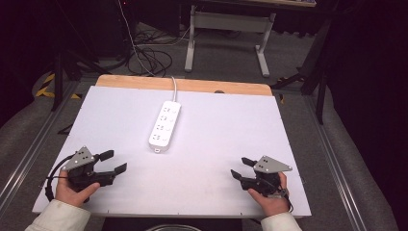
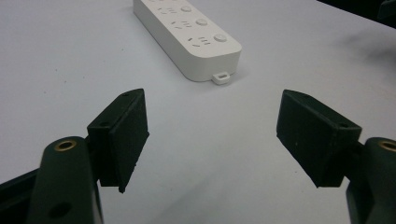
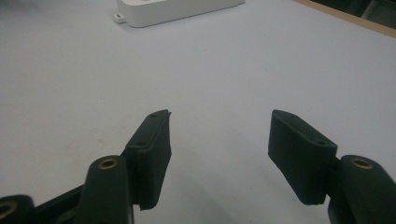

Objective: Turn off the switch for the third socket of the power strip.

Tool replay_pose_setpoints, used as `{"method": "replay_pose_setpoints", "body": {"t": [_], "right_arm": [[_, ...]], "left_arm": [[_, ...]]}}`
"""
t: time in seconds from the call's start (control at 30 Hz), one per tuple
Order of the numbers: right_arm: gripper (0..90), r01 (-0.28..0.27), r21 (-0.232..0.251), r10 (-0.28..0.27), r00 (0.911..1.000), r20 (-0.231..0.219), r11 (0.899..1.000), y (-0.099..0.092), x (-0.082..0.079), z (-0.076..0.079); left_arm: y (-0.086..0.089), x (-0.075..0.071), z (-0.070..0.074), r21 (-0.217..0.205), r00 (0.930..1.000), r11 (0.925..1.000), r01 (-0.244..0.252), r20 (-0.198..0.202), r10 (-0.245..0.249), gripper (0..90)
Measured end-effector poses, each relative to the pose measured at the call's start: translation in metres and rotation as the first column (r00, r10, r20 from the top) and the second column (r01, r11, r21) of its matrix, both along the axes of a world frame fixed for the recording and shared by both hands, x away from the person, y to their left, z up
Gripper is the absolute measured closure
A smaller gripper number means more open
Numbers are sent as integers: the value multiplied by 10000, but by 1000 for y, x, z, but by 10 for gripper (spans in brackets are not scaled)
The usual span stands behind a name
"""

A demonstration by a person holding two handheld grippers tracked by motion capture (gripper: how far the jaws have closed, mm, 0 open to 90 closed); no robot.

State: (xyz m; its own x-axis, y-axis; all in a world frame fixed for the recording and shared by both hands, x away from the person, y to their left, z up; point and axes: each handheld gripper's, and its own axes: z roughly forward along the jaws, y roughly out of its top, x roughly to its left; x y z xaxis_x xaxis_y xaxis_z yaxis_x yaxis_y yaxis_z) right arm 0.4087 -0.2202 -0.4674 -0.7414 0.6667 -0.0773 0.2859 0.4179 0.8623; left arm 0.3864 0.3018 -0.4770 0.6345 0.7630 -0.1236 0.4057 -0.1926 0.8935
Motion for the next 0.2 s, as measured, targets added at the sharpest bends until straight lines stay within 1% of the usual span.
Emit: {"method": "replay_pose_setpoints", "body": {"t": [0.07, 0.1, 0.13, 0.17, 0.2], "right_arm": [[399, 1, 4, -1, 10000, -7, 10000, 0, 0, 0], [399, 9, -15, -9, 10000, -20, 10000, 0, 0, 0], [399, 9, -15, -9, 10000, -20, 10000, 0, 0, 0], [399, 4, -20, -4, 10000, -8, 10000, 0, 0, 0], [399, 14, -19, -14, 10000, -10, 10000, 0, 0, 0]], "left_arm": [[0, 0, 0, 94, 10000, 9999, -45, 49, 44, 256], [0, -1, 0, 18, 9999, 10000, -89, 54, 89, 255], [0, 0, 0, 30, 9999, 9999, -106, 120, 106, 255], [0, -1, 0, -115, 9999, 9999, -97, 27, 97, 252], [0, -1, 1, -103, 9999, 9999, -101, 11, 101, 248]]}}
